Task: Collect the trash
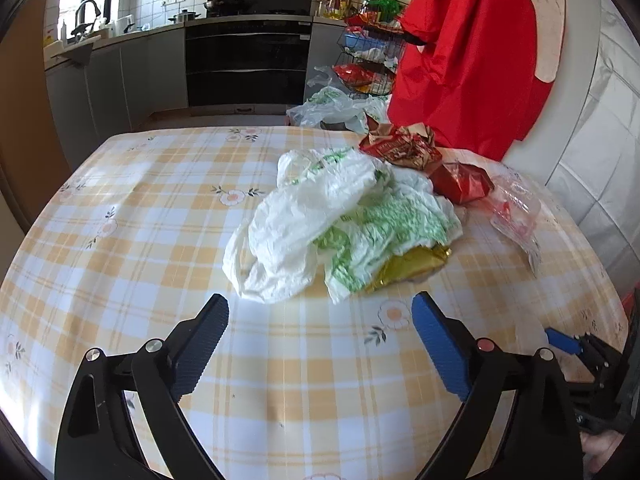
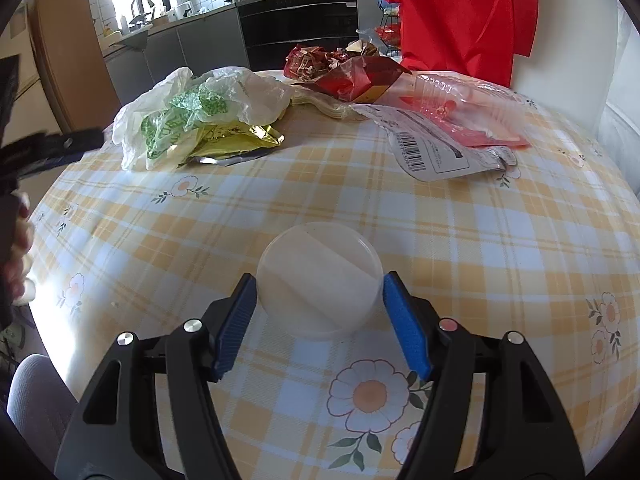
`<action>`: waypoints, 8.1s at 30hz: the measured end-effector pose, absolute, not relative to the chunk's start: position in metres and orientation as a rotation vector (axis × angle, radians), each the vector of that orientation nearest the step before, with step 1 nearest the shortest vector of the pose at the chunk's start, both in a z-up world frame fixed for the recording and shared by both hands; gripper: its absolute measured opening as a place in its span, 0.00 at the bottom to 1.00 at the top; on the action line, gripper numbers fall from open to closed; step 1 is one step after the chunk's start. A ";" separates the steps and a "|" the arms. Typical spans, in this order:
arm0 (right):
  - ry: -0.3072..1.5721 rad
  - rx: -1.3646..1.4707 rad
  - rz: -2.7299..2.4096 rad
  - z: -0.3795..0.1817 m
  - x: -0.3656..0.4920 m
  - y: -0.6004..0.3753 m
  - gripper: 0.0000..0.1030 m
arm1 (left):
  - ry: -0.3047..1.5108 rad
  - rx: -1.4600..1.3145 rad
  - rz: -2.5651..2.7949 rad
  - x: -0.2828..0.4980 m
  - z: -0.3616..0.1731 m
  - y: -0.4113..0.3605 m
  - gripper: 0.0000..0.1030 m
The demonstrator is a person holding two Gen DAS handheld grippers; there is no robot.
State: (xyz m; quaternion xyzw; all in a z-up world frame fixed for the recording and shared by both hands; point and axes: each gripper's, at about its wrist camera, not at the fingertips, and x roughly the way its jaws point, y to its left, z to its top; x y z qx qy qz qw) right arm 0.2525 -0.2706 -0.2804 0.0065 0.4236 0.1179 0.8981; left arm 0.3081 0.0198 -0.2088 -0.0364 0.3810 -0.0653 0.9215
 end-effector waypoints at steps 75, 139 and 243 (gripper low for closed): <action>0.520 0.140 0.272 -0.088 0.024 -0.299 0.64 | 0.925 -0.001 -0.354 -0.005 -0.143 -0.012 0.11; 0.787 0.034 0.478 -0.155 0.016 -0.215 0.77 | 0.711 -0.203 -0.096 0.004 -0.136 0.054 0.94; 0.796 -0.027 0.036 -0.168 0.358 -0.388 0.48 | 0.981 -0.277 -0.196 0.372 -0.253 -0.012 0.94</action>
